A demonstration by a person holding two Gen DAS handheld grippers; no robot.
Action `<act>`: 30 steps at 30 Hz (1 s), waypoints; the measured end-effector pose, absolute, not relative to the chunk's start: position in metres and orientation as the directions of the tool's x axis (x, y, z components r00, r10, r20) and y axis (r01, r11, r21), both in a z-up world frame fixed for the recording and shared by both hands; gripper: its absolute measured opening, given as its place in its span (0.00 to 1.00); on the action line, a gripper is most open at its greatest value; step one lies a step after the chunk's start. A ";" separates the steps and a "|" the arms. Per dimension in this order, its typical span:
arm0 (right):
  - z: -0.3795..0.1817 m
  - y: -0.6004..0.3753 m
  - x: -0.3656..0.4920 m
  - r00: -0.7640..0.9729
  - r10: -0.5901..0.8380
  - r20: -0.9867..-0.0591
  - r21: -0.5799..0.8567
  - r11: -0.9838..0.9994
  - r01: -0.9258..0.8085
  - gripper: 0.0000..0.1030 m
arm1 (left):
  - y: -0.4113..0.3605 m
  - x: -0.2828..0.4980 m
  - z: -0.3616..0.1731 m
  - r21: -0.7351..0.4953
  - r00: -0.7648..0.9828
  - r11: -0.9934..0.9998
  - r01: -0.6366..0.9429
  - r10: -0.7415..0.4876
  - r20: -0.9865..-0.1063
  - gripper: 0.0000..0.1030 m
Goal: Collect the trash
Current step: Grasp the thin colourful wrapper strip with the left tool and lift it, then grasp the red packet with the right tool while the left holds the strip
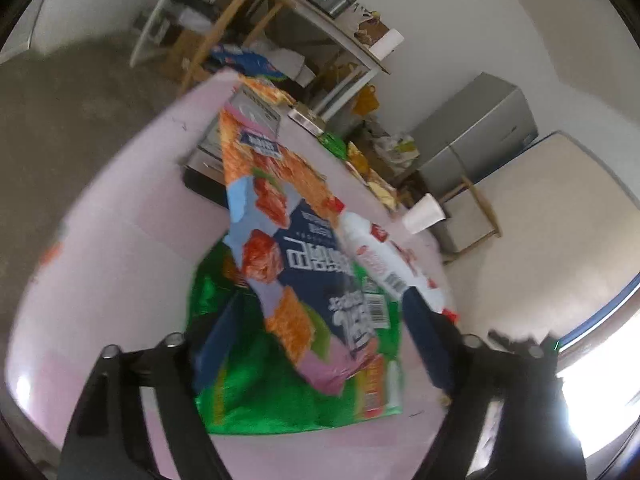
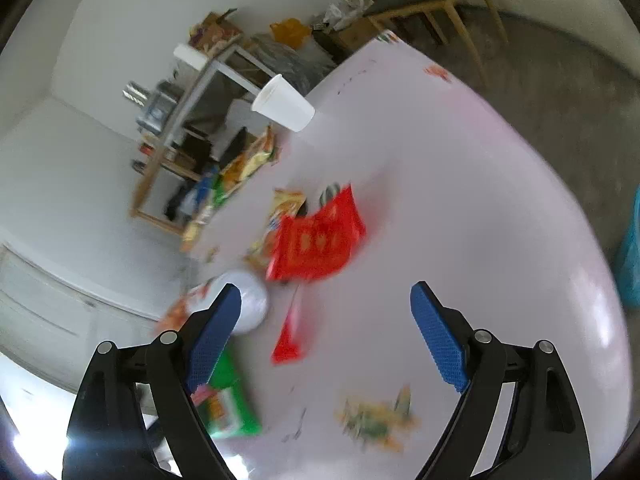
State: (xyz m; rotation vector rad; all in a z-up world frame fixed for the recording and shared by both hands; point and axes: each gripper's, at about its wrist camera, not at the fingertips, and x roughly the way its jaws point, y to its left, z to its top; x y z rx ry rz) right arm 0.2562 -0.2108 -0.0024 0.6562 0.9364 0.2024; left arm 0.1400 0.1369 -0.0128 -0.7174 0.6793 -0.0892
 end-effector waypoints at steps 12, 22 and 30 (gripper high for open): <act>-0.027 -0.164 0.322 0.570 0.167 -0.805 0.250 0.966 0.070 0.45 | 0.121 0.116 0.017 -0.341 0.835 0.939 -0.035 -0.160 -0.527 0.91; -0.029 -0.166 0.309 0.570 0.072 -0.819 0.071 0.997 -0.025 0.21 | 0.044 0.207 0.084 -0.399 0.750 0.882 0.251 -0.438 -0.496 0.91; -0.028 -0.203 0.278 0.579 0.099 -0.810 0.130 0.991 0.013 0.17 | -0.067 0.355 0.069 -0.300 0.482 0.883 0.361 -0.452 -0.750 0.91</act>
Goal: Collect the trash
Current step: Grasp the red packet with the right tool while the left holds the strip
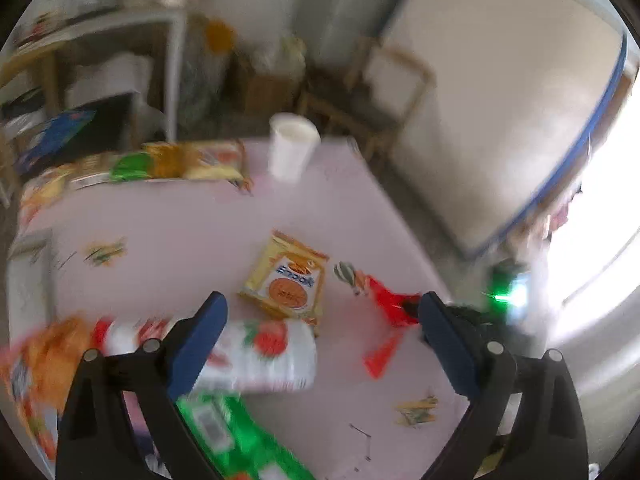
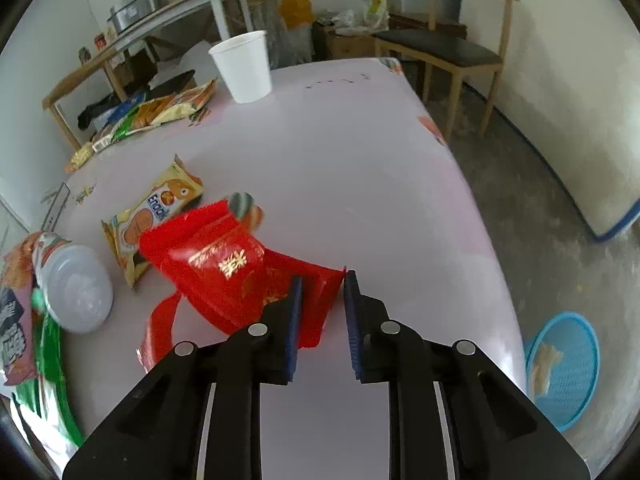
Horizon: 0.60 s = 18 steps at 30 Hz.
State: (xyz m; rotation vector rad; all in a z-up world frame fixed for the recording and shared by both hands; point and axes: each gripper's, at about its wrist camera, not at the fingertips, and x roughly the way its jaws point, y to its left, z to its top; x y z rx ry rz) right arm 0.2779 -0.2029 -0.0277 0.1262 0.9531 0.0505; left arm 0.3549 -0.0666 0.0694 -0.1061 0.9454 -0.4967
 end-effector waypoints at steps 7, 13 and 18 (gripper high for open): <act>-0.030 -0.230 0.245 0.598 0.146 -0.788 0.199 0.980 0.023 0.16 | -0.144 0.438 -0.002 -0.015 0.333 0.930 0.368 -0.147 -0.931 0.91; -0.031 -0.236 0.238 0.611 0.191 -0.769 0.249 0.968 0.011 0.16 | -0.164 0.452 -0.030 -0.004 0.231 0.926 0.377 -0.099 -0.968 0.91; -0.031 -0.241 0.232 0.615 0.210 -0.760 0.276 0.961 0.013 0.16 | -0.186 0.432 -0.034 -0.129 0.141 0.890 0.438 -0.209 -0.968 0.91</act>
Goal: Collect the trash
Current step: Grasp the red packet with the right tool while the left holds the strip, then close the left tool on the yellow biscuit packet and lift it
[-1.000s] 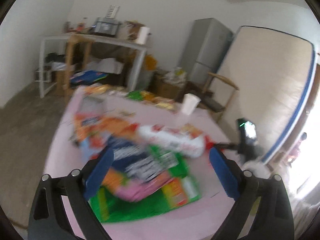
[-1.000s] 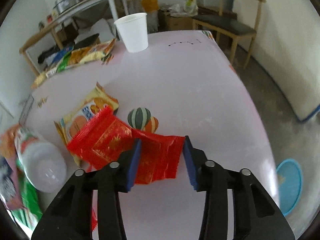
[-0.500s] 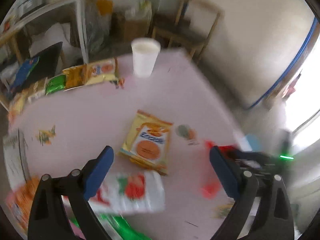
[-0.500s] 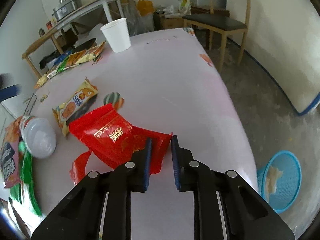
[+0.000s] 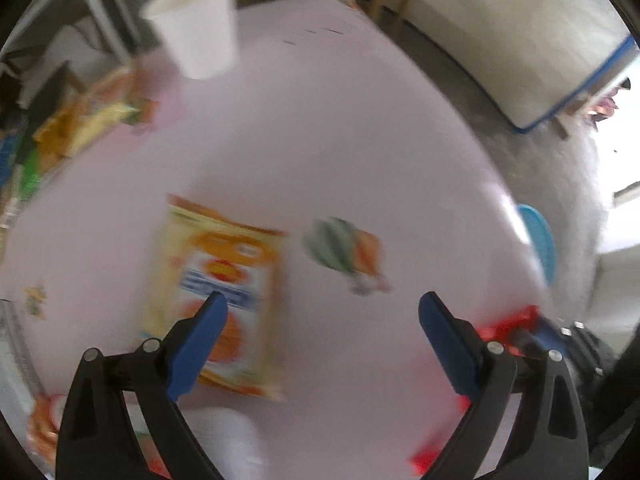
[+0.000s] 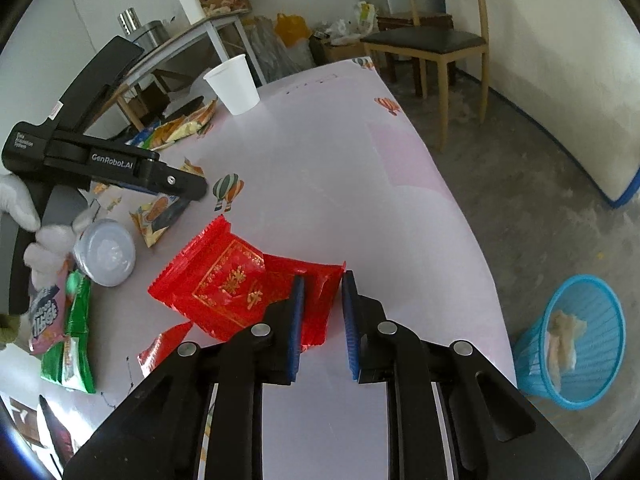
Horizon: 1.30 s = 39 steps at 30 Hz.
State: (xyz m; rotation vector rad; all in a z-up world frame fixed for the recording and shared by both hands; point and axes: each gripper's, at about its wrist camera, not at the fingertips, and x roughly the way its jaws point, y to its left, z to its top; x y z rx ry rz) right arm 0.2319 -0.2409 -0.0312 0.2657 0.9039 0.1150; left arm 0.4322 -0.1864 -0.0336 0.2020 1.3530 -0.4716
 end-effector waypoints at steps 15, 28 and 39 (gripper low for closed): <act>-0.032 -0.246 0.213 0.620 0.207 -0.756 0.287 0.958 0.030 0.15 | -0.110 0.490 -0.036 -0.040 0.207 0.989 0.142 -0.069 -0.976 0.87; -0.028 -0.264 0.187 0.615 0.196 -0.764 0.293 0.954 0.060 0.15 | -0.176 0.444 -0.038 -0.271 -0.021 0.874 0.403 -0.287 -0.958 0.87; -0.031 -0.279 0.146 0.600 0.172 -0.781 0.302 0.945 0.122 0.15 | -0.192 0.343 -0.025 -0.326 -0.014 0.781 0.532 -0.378 -0.926 0.87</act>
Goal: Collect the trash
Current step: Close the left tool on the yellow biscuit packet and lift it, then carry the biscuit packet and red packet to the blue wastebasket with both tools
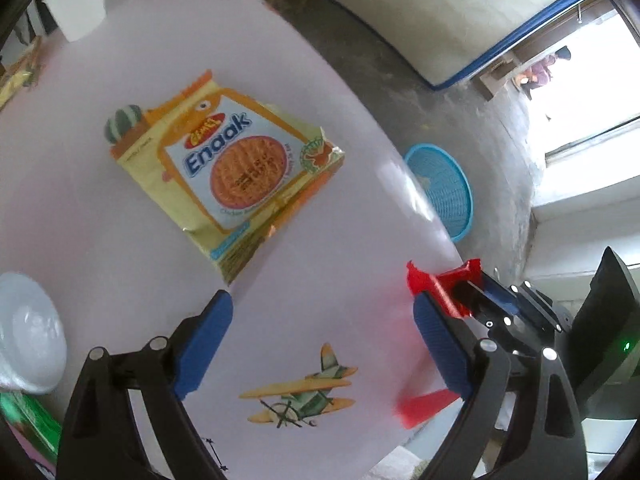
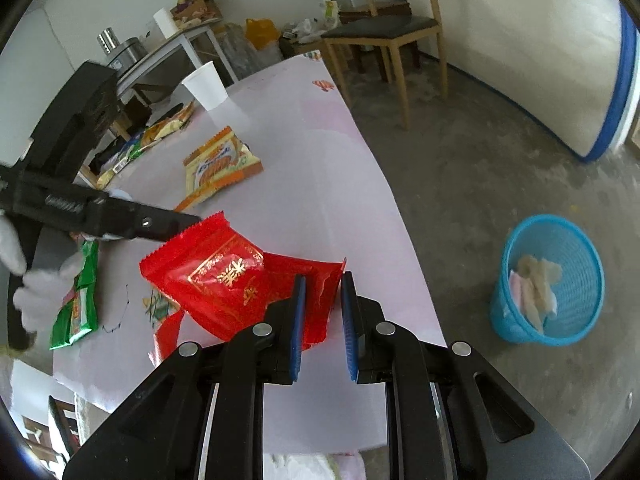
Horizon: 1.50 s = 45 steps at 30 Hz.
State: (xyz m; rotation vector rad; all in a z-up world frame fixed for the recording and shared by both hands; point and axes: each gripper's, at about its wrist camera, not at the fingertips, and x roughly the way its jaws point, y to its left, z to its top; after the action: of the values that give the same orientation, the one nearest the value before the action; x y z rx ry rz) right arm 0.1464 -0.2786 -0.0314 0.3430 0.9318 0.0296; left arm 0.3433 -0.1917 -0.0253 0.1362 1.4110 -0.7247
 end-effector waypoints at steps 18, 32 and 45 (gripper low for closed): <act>-0.038 -0.293 0.153 0.596 0.291 -0.748 0.455 0.879 0.143 0.12 | -0.174 0.427 -0.029 -0.197 0.243 0.928 0.316 -0.279 -0.929 0.61; -0.040 -0.295 0.148 0.608 0.292 -0.738 0.466 0.873 0.147 0.11 | -0.197 0.393 -0.034 0.048 0.383 0.863 0.503 -0.173 -0.907 0.13; -0.012 -0.308 0.124 0.670 0.257 -0.696 0.467 0.871 0.151 0.08 | -0.182 0.352 0.006 -0.090 0.405 0.850 0.519 -0.337 -0.850 0.01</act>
State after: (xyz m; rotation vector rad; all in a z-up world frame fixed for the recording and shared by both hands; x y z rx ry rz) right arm 0.1239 -0.3083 -0.0123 0.5254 0.8449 0.0632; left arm 0.3521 -0.1821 0.0059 0.2002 1.0196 -0.5444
